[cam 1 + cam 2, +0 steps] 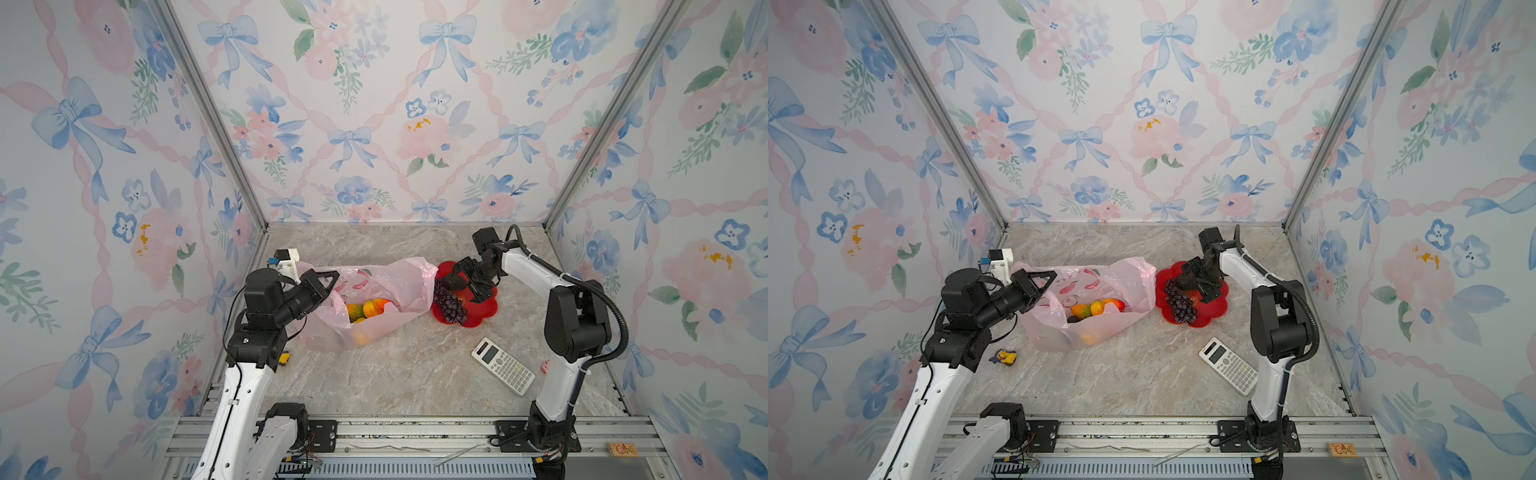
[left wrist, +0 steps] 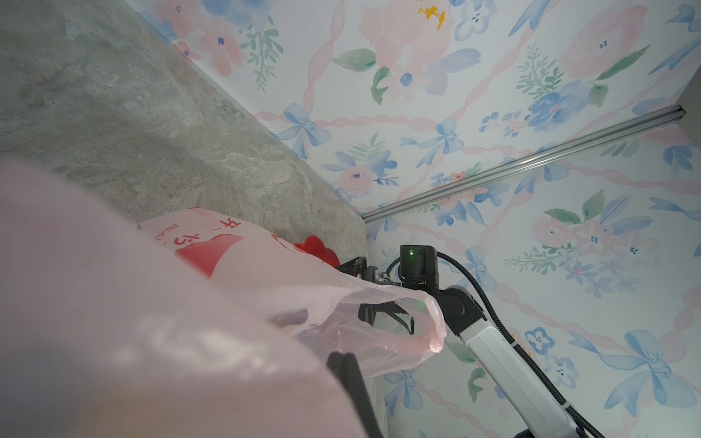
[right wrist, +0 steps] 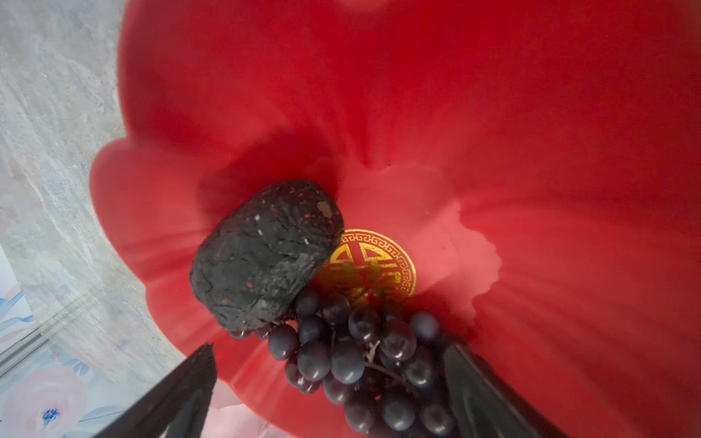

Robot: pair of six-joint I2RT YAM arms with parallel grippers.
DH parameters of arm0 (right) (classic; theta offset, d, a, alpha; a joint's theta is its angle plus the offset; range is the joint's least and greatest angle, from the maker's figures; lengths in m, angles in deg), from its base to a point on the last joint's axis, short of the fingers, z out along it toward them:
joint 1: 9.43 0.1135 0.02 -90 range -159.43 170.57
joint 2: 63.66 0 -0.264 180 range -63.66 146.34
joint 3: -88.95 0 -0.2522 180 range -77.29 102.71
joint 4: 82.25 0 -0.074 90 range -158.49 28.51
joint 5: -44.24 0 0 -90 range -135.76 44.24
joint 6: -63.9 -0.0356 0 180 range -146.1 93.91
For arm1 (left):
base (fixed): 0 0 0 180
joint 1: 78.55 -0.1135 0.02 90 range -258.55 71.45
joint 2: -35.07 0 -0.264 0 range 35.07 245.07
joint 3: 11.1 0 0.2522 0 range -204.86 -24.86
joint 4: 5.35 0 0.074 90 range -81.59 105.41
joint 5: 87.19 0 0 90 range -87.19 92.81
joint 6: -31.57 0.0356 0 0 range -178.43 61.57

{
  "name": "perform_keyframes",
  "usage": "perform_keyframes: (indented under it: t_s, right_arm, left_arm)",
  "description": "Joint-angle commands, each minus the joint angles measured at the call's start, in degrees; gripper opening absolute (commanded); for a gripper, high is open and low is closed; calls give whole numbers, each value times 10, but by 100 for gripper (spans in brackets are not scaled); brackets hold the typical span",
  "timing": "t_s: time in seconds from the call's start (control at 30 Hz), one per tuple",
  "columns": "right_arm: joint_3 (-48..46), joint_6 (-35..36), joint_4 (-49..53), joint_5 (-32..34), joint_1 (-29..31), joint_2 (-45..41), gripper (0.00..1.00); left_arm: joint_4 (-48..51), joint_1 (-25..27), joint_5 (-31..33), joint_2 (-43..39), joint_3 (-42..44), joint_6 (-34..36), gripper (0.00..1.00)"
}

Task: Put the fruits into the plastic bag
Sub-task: 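Lower the right gripper into the red bowl and grasp the dark avocado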

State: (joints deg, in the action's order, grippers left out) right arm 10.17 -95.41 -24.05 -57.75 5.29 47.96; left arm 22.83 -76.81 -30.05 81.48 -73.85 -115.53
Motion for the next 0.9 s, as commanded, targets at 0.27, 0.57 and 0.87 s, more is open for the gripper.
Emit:
perform_keyframes:
  t_s: [0.27, 0.57, 0.87]
  right_arm:
    - [53, 14, 24, -4, 11, 48, 96]
    - [69, 17, 24, 2, 12, 74, 96]
    - [70, 18, 21, 10, 12, 94, 96]
  left_arm:
    - [-4, -18, -21, -4, -1, 6, 0]
    - [0, -23, -26, -5, -2, 7, 0]
    - [1, -30, -31, -3, -2, 9, 0]
